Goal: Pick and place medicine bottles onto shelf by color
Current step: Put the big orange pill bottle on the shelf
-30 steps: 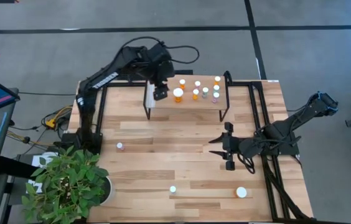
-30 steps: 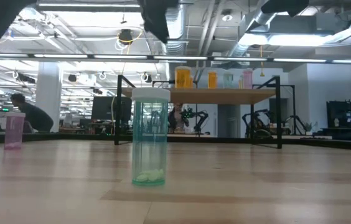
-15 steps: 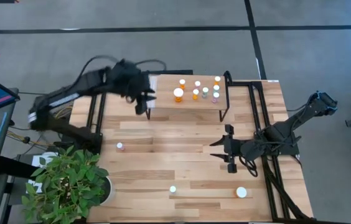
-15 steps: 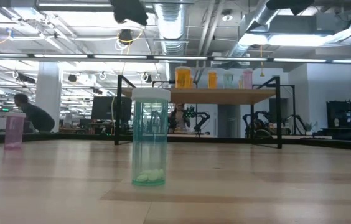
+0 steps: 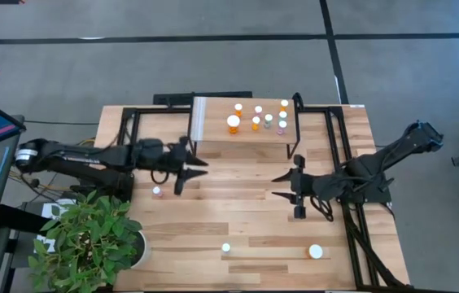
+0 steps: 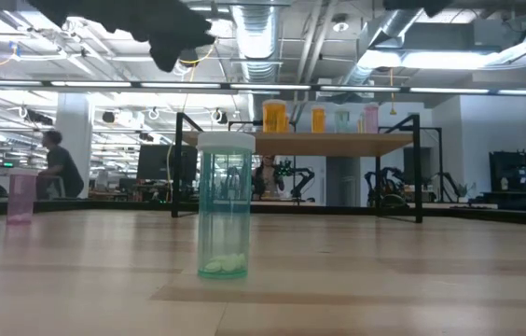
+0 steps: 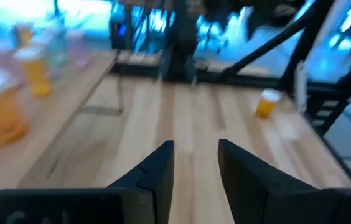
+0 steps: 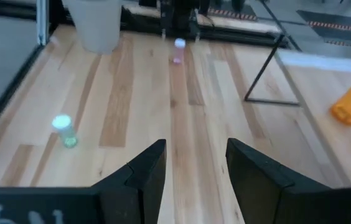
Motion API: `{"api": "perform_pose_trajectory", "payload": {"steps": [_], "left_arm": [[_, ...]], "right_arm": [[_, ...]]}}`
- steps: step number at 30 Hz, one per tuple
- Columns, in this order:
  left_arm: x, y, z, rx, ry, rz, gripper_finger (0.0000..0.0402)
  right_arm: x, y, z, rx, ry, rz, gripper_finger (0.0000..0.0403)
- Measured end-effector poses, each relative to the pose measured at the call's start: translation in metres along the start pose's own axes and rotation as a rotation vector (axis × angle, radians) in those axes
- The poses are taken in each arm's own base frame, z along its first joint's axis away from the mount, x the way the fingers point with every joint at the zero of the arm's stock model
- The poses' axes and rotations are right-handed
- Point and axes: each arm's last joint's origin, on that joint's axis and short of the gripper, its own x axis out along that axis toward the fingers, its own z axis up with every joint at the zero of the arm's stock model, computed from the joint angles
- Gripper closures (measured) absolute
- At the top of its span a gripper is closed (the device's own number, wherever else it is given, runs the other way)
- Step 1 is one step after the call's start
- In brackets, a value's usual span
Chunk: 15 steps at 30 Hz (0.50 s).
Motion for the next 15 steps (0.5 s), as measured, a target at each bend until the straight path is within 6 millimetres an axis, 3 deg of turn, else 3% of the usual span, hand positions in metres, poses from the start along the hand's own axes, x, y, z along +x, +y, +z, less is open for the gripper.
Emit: {"api": "perform_pose_trajectory", "payload": {"steps": [7, 15], "left_arm": [[0.026, -0.02, -0.012, 0.065, -0.075, -0.061, 0.0292], [0.063, -0.02, -0.035, 0.059, -0.042, -0.033, 0.0292]], "right_arm": [[-0.025, -0.004, 0.023, 0.069, 0.083, 0.017, 0.0214], [-0.034, -0.001, 0.007, 0.28, 0.361, 0.143, 0.0214]]}}
